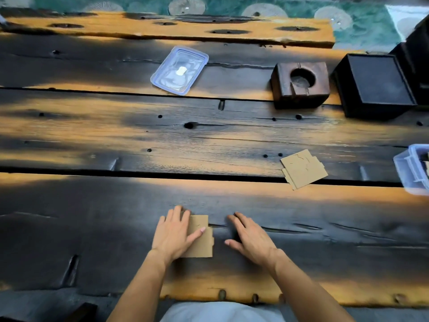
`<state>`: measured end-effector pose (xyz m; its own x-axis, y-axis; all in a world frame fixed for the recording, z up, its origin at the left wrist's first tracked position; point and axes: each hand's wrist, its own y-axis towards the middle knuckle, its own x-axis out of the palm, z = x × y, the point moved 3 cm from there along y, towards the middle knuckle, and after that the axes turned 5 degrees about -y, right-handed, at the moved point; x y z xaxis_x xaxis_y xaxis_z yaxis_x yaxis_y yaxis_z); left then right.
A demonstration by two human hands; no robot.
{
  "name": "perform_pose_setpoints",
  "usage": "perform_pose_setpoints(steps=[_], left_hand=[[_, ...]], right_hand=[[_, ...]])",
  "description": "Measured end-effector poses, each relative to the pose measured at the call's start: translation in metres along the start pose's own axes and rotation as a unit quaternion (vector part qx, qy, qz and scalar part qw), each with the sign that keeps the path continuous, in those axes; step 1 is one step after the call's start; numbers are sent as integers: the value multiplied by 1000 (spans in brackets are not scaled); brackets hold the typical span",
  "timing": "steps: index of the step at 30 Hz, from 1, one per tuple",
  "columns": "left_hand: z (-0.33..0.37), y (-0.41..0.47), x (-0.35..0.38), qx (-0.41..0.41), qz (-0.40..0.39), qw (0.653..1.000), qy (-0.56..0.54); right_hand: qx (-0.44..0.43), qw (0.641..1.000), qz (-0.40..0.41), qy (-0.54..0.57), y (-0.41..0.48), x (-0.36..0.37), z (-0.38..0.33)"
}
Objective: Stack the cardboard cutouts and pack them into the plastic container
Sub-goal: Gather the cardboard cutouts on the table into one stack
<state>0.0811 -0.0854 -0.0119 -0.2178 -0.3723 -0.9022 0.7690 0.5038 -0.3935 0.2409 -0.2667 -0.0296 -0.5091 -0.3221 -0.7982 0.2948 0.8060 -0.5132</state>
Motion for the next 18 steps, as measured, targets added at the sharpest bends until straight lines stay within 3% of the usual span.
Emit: perform_pose_setpoints(steps=[9, 18], left_hand=[[175, 99, 16, 8, -31, 998, -50], [292, 172, 6, 1, -54, 996, -74]], right_hand=[[9, 994, 13, -110, -8, -81, 183], [43, 980, -20, -194, 31, -144, 291]])
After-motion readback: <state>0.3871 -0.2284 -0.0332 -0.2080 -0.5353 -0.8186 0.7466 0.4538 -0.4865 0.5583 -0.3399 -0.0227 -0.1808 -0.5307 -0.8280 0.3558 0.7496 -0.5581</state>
